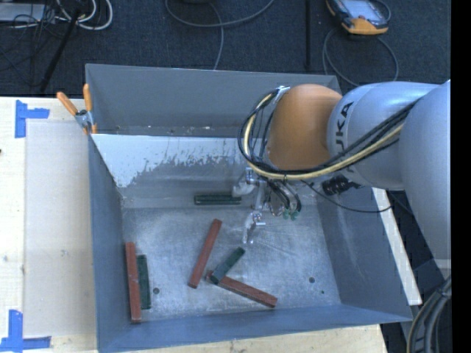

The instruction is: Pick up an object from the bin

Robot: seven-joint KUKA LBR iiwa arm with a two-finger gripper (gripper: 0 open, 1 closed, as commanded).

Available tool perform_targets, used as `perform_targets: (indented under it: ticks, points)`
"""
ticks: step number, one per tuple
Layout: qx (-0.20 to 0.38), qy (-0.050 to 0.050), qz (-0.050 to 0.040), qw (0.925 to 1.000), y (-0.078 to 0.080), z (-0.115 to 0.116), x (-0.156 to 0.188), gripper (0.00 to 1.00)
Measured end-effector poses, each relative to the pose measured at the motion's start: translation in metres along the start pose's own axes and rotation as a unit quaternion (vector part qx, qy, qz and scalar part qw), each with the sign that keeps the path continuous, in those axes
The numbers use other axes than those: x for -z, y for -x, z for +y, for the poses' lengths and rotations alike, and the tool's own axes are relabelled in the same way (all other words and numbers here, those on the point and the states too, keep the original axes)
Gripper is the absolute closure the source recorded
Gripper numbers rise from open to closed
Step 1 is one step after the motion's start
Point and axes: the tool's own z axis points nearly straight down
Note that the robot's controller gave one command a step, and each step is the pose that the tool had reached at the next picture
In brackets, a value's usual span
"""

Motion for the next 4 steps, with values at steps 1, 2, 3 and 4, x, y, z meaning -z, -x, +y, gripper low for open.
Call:
perform_targets:
  ticks: [1,2,3,4]
  points:
    - [0.008,0.000,-0.0065,0.9999,-0.057,0.014,-0.028,1.00]
    - [0.008,0.000,-0.0047,1.0000,-0.058,0.014,-0.030,0.00]
    - [0.007,0.000,-0.0048,1.0000,-0.058,0.014,-0.030,0.00]
    - [0.118,-0.001,-0.0031,0.9930,0.009,0.084,-0.028,1.00]
